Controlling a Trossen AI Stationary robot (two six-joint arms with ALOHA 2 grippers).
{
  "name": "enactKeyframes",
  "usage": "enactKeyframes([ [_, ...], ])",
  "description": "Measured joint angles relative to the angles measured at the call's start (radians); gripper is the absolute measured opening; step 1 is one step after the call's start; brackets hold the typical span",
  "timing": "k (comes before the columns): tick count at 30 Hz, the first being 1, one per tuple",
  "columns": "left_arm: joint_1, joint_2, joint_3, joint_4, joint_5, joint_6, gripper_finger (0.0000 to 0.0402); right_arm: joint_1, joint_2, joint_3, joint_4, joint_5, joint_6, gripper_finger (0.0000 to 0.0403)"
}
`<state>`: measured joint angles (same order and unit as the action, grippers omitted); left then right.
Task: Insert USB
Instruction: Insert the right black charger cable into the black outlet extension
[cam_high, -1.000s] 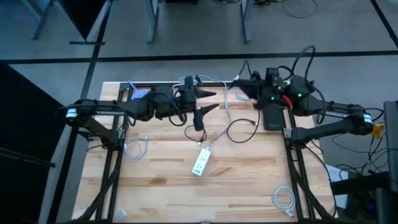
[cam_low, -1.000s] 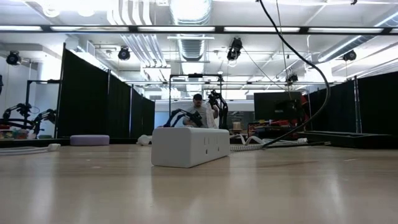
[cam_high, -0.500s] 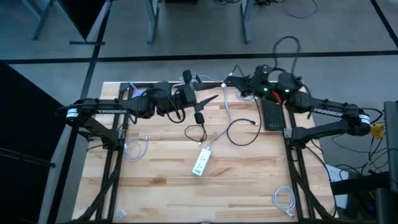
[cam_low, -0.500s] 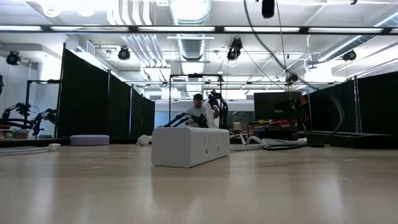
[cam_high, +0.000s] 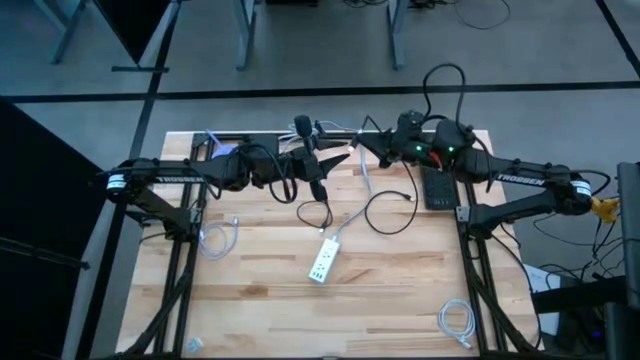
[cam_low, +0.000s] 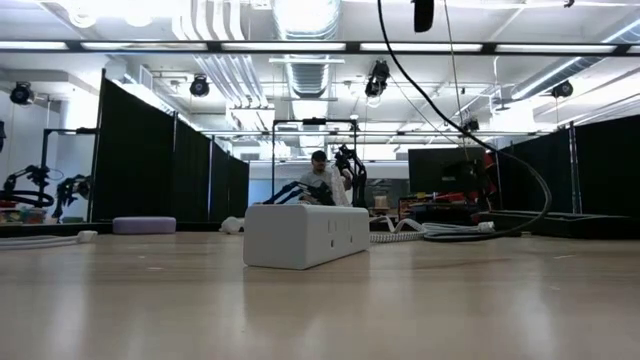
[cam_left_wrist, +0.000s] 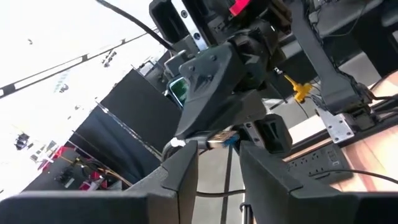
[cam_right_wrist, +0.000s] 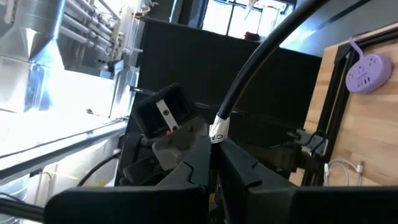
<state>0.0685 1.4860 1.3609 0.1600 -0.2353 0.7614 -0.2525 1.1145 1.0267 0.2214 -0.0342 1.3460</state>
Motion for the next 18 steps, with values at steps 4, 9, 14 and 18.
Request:
enactKeyframes([
  [4,0.000,0.000,0.000,-0.004,0.001,0.002,0.0103,-0.001,0.000,0.000,0.000,0.000,-0.039,0.0000],
  [9,0.000,-0.002,0.001,-0.056,0.002,-0.154,0.0109,-0.003,-0.003,0.000,0.000,0.000,-0.157,0.0000],
  [14,0.001,-0.004,0.001,-0.164,0.054,-0.355,0.0116,-0.003,-0.019,0.000,0.001,0.001,-0.300,0.0000],
  [18,0.004,-0.003,-0.005,-0.195,0.097,-0.483,0.0120,-0.003,-0.038,0.000,-0.006,-0.041,-0.509,0.0000],
])
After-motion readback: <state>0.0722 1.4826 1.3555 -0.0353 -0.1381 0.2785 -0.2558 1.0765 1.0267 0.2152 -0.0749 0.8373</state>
